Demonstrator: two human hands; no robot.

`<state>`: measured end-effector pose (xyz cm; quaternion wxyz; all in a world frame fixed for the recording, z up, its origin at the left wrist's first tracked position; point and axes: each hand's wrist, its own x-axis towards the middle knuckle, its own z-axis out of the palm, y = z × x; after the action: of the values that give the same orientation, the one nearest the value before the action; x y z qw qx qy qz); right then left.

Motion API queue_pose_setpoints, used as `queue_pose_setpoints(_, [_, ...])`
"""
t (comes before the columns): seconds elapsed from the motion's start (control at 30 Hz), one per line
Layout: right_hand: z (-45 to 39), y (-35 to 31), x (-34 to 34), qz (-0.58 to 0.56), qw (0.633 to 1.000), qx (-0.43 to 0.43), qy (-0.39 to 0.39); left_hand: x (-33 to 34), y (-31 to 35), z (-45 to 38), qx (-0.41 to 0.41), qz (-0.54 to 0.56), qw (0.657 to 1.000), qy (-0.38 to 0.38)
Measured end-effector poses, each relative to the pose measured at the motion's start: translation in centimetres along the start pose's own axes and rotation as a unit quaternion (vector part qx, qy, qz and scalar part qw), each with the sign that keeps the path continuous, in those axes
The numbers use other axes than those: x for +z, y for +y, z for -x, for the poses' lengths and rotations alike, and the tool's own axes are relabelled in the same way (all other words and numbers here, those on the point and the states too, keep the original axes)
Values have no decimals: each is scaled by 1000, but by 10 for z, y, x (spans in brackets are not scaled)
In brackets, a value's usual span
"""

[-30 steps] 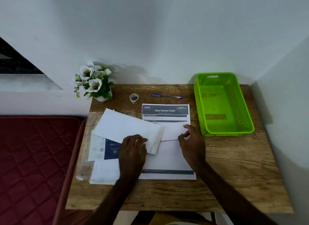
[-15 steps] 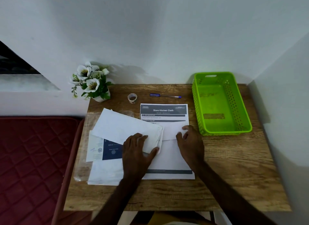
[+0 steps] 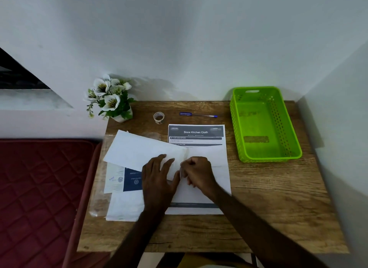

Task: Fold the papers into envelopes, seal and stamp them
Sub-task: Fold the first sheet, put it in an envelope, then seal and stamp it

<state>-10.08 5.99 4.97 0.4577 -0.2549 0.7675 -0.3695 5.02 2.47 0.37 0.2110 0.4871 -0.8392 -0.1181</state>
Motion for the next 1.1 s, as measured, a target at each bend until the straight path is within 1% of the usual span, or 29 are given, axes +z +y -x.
queue_pose_setpoints(0.07, [-2, -5, 4, -37, 999, 4, -17, -1, -3, -3, 14, -5, 1000, 2])
queue_pose_setpoints(0.2, [-10, -10, 13, -109, 991, 16, -73, 0, -10, -7, 16, -14, 1000, 14])
queue_pose_setpoints(0.3, [-11, -13, 15, -128, 987, 25, -94, -1, -16, -9, 9, -15, 1000, 18])
queue_pose_setpoints(0.4, [-7, -12, 11, -60, 996, 4, -71, 1, -20, -9, 8, -29, 1000, 2])
queue_pose_setpoints(0.47, [-7, -4, 12, 29, 999, -10, -29, 4, -21, -7, 8, -34, 999, -7])
queue_pose_setpoints(0.57, [-7, 4, 12, 144, 988, -32, 45, 8, -21, -5, 7, -40, 999, -20])
queue_pose_setpoints(0.73, [2, 5, -1, 209, 967, -52, 138, 12, -26, -4, 21, -56, 997, -53])
queue_pose_setpoints(0.8, [3, 11, -12, 240, 956, -47, 163, 12, -28, -3, 31, -59, 996, -61])
queue_pose_setpoints(0.93, [1, 16, -44, 315, 938, -15, 146, 11, -29, 0, 38, -60, 995, -66])
queue_pose_setpoints(1.1, [-6, 20, -80, 343, 934, 0, 97, 10, -28, -1, 34, -60, 995, -66])
